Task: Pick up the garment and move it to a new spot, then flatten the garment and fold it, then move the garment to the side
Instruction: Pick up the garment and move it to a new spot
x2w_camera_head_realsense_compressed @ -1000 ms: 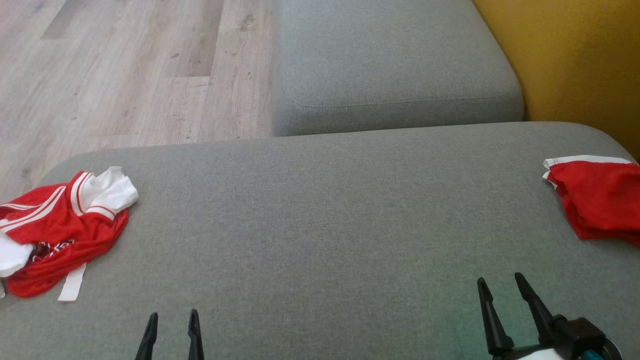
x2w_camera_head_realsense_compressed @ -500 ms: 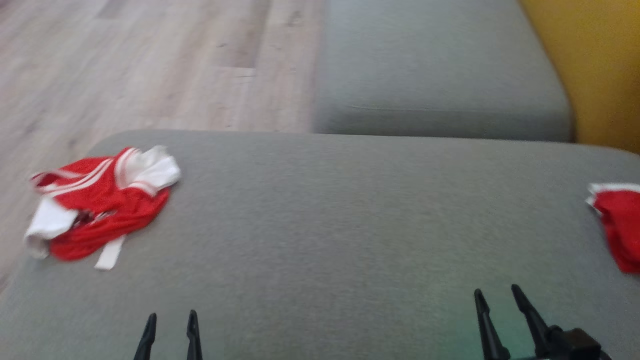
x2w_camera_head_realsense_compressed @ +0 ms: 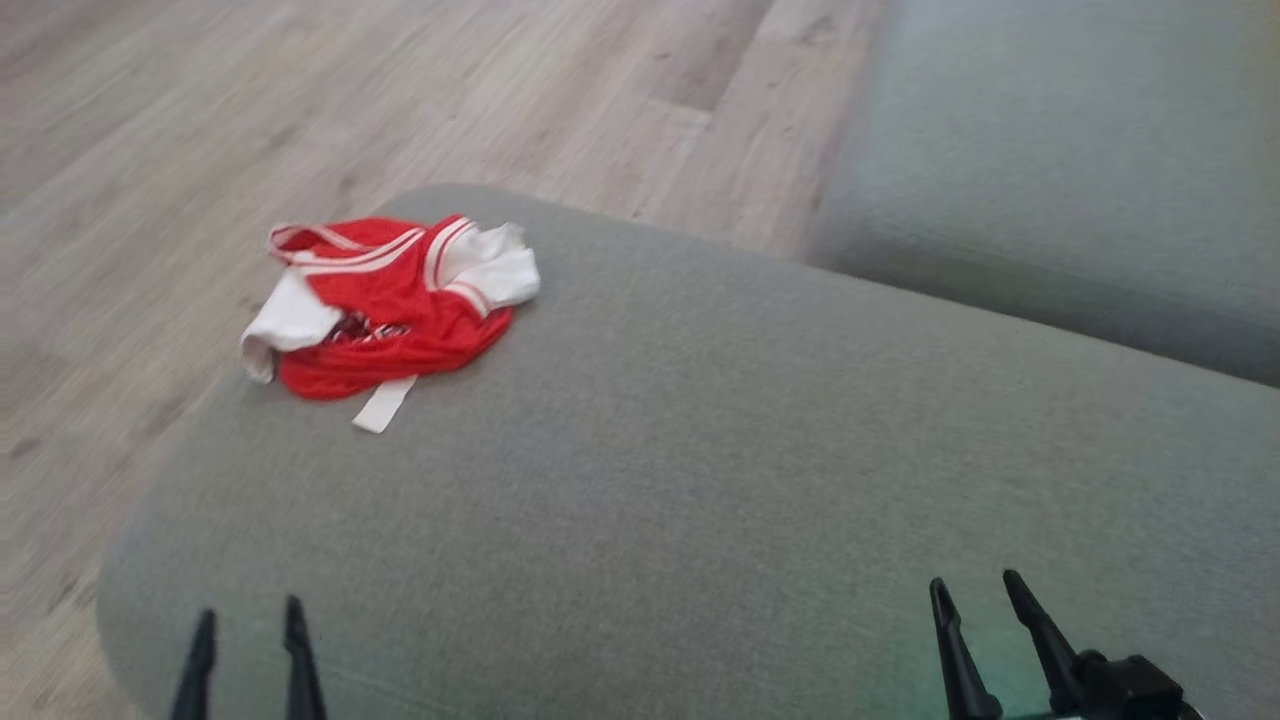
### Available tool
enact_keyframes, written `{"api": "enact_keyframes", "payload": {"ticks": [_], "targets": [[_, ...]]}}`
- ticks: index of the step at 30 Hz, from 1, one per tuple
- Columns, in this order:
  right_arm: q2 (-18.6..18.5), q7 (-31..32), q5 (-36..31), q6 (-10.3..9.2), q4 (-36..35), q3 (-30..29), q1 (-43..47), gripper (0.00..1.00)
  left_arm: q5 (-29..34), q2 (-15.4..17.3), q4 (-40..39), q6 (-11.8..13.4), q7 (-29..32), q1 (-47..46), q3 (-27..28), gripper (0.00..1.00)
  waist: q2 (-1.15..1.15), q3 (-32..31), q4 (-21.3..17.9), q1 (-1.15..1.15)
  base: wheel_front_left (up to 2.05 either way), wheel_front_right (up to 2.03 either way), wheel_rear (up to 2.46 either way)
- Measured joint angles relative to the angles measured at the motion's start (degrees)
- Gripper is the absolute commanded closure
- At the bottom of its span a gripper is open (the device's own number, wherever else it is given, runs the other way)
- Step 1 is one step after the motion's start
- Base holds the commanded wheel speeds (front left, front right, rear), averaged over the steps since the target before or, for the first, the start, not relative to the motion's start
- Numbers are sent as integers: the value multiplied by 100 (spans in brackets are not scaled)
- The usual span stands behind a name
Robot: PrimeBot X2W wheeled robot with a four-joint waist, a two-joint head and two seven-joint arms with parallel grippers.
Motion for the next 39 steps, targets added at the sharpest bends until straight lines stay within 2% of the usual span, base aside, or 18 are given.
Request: {"api": "enact_keyframes", "payload": {"ticks": [3, 7, 13, 19, 23, 26, 28, 34, 39], "targets": [[-9, 0, 0, 1, 4, -2, -57, 0, 73, 11, -133, 7, 0, -14, 233, 0, 0, 126, 129, 1, 0, 0, 0], [-116, 0, -51, 1, 4, -13, -64, 0, 162, 188, -174, -68, 0, -224, 425, 0, 0, 302, 247, 0, 0, 0, 0], [-647, 0, -114, 0, -201, -66, -112, 0, 302, 381, 118, -218, -1, -1697, 357, 0, 0, 839, 294, 1, 0, 0, 0], [-1354, 0, -145, 1, -544, -196, -532, 0, 304, 431, 1376, -354, 508, -4019, 110, 0, 0, 1648, 241, 2, 0, 0, 0], [-1831, 0, -140, 1, -844, -348, -773, 0, 268, 479, 2479, -414, 1270, -5479, 5, 0, 0, 2244, 175, 3, 0, 0, 0], [-2163, -1, -123, 0, -1036, -439, -789, 0, 269, 468, 3359, -408, 1908, -6438, -23, 0, 0, 2690, 114, 3, 0, 0, 0], [-2312, -1, -74, 1, -1128, -504, -793, 0, 258, 481, 3866, -290, 2119, -6956, 3, 0, 0, 2964, 60, 3, 0, 0, 0], [-2565, -36, 24, 1, -1441, -637, -893, 0, 90, 548, 5289, -271, 2926, -7692, 65, 0, 0, 3611, -196, 1, 0, 0, 0], [-2657, -78, 63, 1, -1746, -751, -974, 0, -42, 553, 5944, -280, 3045, -7745, 122, 0, 0, 4027, -411, 0, 0, 0, 0]]}}
